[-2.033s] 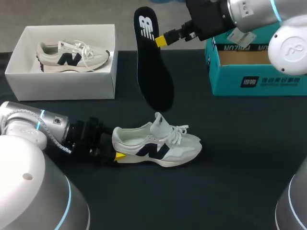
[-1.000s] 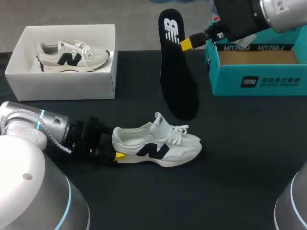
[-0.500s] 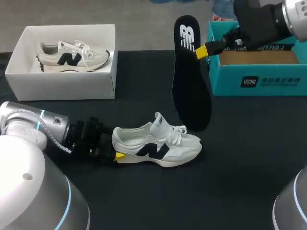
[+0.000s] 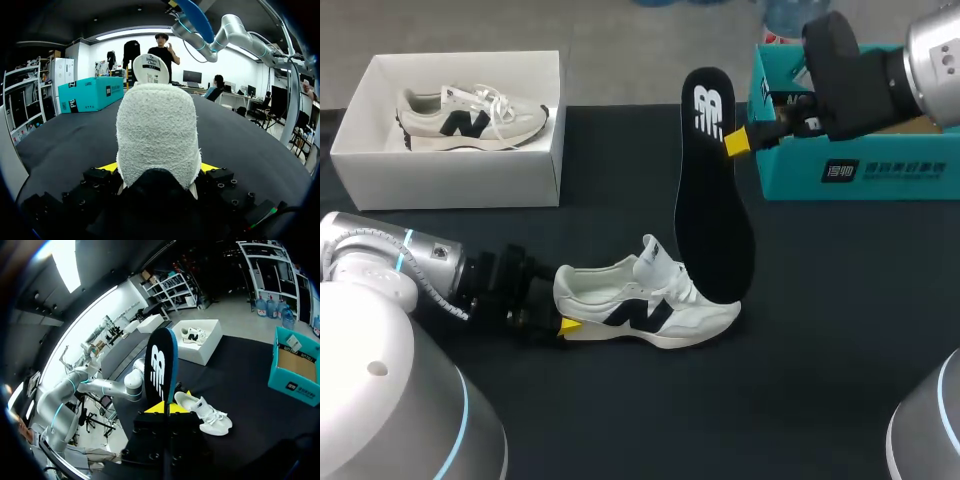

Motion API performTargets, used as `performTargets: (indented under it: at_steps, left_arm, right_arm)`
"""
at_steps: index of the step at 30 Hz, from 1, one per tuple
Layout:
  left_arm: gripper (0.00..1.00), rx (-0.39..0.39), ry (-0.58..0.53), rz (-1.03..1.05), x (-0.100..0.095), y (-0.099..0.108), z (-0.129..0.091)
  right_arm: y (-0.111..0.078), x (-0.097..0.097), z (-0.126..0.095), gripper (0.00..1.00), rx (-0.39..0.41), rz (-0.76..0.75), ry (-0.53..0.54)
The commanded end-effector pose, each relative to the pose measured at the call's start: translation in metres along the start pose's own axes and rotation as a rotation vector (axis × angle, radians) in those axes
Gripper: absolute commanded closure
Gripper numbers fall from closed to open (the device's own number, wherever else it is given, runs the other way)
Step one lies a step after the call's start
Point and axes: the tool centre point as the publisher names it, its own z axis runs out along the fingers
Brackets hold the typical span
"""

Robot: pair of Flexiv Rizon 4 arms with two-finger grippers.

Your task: Take the shoe out of the shoebox, open the shoe tongue, remove and reinsert the insole, then place the shoe into the shoebox

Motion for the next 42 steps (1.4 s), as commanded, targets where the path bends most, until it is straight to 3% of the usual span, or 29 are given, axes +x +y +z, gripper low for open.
performTargets:
  at_steps: [1,27,28,30,31,42]
  left_arm:
    - [1.00,-0.003,-0.001,0.000,0.0007,0.0026,0.0004]
    - [1.00,-0.003,-0.001,0.000,0.0007,0.0026,0.0004]
    - [0.90,-0.003,-0.001,0.000,0.0007,0.0026,0.0004]
    - [0.17,-0.003,-0.001,0.000,0.0007,0.0026,0.0004]
    - [0.00,-0.003,-0.001,0.000,0.0007,0.0026,0.0004]
    - [0.00,-0.020,0.005,0.002,0.0003,0.0014,-0.0003]
  right_arm:
    - [-0.0026,0.0010,-0.0006,1.00,-0.005,0.001,-0.003]
    - [-0.0026,0.0010,-0.0006,1.00,-0.005,0.001,-0.003]
    - [-0.0026,0.0010,-0.0006,1.00,-0.005,0.001,-0.003]
    - [-0.0026,0.0010,-0.0006,1.00,-0.005,0.001,-0.003]
    - [-0.0026,0.0010,-0.0006,1.00,-0.005,0.001,-0.003]
    - [-0.0026,0.0010,-0.0006,1.00,-0.005,0.001,-0.003]
